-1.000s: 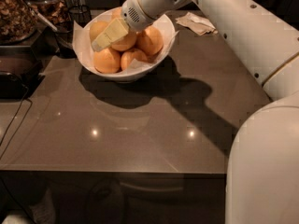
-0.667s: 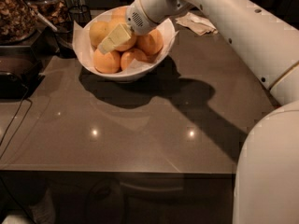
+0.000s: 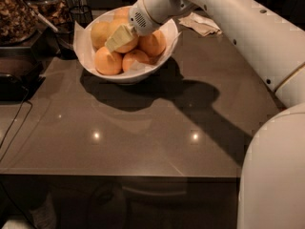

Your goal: Pick orange from white bowl

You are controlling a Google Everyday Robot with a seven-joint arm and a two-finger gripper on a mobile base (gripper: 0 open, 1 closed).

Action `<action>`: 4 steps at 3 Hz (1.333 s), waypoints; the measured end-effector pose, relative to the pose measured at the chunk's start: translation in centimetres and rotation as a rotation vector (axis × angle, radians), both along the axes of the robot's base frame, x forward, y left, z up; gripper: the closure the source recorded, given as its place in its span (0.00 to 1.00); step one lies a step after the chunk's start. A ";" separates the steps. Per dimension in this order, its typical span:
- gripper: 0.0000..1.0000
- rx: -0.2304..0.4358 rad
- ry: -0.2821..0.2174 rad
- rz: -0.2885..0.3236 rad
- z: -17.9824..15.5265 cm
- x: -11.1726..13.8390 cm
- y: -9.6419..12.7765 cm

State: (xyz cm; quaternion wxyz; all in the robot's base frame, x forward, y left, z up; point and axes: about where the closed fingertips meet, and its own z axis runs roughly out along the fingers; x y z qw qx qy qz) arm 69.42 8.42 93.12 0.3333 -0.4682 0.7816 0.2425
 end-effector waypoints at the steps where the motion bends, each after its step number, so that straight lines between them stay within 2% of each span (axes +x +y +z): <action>1: 0.89 0.000 0.000 0.000 0.0 0.0 0.0; 2: 1.00 0.000 0.000 0.000 0.3 0.0 0.0; 3: 1.00 0.064 -0.048 -0.010 2.9 -1.1 -0.9; 4: 1.00 0.148 -0.085 -0.025 5.8 -2.9 -2.8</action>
Offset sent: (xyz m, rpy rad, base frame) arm -0.0183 -0.0265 0.0734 0.1400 -0.1279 -0.0247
